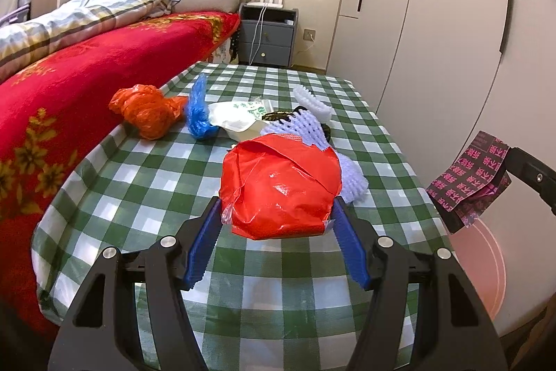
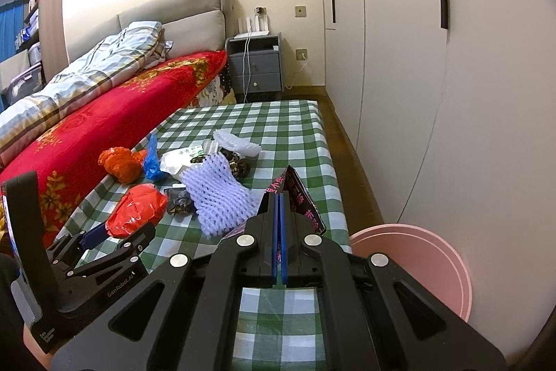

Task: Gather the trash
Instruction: 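Carry the red bag and pink wrapper over the pink bin with both grippers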

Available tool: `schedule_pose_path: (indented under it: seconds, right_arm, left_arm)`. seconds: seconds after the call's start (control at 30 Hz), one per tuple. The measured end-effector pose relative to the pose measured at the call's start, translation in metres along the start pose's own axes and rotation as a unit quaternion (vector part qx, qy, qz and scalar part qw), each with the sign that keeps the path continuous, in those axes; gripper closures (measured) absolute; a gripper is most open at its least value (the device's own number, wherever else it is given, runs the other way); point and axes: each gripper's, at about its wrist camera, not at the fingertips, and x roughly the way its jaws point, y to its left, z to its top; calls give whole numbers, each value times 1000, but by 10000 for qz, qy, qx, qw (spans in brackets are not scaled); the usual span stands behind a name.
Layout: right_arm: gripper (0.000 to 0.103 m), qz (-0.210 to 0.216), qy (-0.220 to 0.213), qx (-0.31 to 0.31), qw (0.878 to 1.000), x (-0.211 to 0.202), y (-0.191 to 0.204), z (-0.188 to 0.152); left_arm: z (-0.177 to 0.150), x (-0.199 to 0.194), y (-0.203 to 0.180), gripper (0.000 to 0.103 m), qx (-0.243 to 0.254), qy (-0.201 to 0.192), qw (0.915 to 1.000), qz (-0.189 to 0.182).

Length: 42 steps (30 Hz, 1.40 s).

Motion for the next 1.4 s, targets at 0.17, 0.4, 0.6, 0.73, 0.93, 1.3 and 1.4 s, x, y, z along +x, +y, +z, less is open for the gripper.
schedule_pose_path:
  seconds: [0.17,0.4,0.6,0.73,0.93,1.3,1.4]
  right_arm:
    - [102,-92,-4,40,9999,-2,-7,1]
    - [102,-184,-7,61,9998,-5,-12,2]
    - [102,-285,-15,126,9995,-8,-20,2]
    - [102,-355,-21,160,9992,-12,-26,2]
    - [102,-473,-26,219,9986,-19,-36,2]
    - [102,-726,-58,393,9966,-36,-56,0]
    - [102,-811,-68,471,9956,-42,-63,0]
  left_arm:
    - [0,0,-7,41,56,-27,10000,-72]
    - [1,0,-17,41,129,-64,9998,-155]
    - [0,0,-26,41,197,-74,9995,-250]
    - [0,-1,-34,41,252,-94,9991,-318]
    - [1,-3,-46,41,311,-116,9986,-411]
    - [-1,-7,-69,41,517,-167,9967,-597]
    - [-2,-8,-75,41,576,-173,9960,-660]
